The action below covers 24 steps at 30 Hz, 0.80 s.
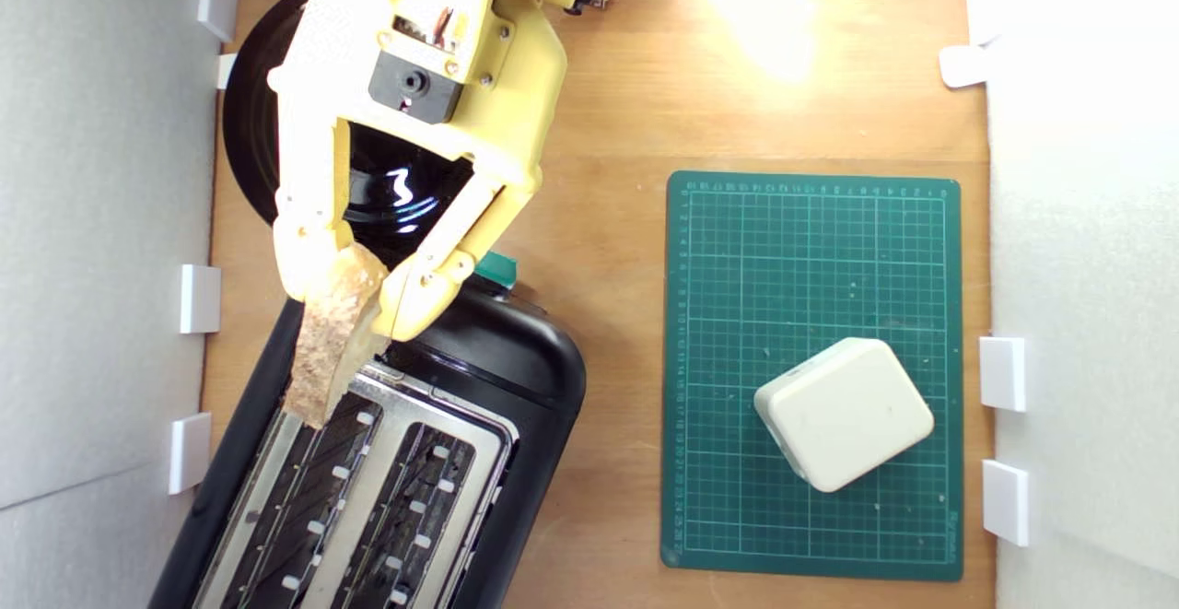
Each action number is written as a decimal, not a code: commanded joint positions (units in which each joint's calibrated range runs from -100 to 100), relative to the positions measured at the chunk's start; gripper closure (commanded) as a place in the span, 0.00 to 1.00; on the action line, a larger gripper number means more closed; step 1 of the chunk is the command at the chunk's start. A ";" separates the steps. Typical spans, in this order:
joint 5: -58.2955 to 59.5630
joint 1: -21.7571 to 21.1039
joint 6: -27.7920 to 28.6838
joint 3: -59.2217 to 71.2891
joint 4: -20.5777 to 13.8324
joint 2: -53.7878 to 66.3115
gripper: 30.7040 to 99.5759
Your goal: Pick bread and place in toaster
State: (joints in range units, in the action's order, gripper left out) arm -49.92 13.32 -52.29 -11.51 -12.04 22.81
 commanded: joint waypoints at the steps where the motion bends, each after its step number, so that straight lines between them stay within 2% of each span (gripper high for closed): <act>1: 4.18 1.67 -0.16 -3.33 1.98 0.66 0.68; 24: 11.26 2.56 1.52 -3.60 2.07 -6.25 0.68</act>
State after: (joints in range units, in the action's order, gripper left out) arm -40.93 15.15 -51.05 -11.51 -10.08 16.34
